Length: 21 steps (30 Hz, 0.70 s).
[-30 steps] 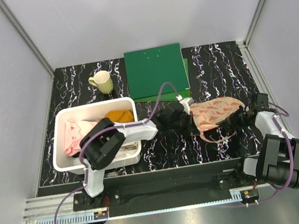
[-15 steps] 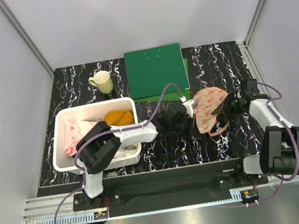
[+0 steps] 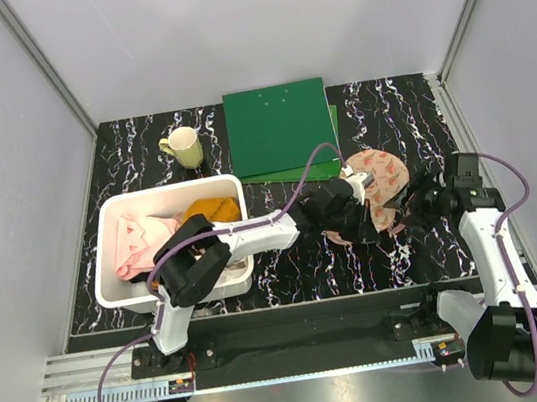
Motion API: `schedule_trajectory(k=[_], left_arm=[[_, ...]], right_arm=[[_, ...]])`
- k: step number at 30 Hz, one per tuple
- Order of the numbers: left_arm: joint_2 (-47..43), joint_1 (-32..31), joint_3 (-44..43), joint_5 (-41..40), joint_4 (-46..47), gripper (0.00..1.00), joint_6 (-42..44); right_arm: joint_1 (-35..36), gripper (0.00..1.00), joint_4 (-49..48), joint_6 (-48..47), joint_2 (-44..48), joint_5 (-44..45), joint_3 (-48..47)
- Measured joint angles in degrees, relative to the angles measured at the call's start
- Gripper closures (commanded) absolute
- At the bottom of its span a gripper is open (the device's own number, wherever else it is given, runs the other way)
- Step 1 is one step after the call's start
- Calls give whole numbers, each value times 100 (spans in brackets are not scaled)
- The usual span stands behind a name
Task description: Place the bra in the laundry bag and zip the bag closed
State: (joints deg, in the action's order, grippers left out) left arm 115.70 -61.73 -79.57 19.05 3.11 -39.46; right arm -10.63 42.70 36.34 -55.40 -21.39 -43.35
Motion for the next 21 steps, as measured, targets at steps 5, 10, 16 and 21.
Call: schedule_trajectory(k=[5, 10, 16, 21], left_arm=[[55, 4, -13, 0, -66, 100, -2], [55, 2, -66, 2, -59, 100, -24], [55, -31, -118, -2, -61, 100, -68], [63, -42, -94, -57, -66, 100, -61]], right_arm=[[0, 52, 39, 291, -15, -260, 402], [2, 65, -111, 557, -57, -435, 708], [2, 86, -407, 745, -286, -525, 859], [4, 100, -503, 804, -452, -505, 876]])
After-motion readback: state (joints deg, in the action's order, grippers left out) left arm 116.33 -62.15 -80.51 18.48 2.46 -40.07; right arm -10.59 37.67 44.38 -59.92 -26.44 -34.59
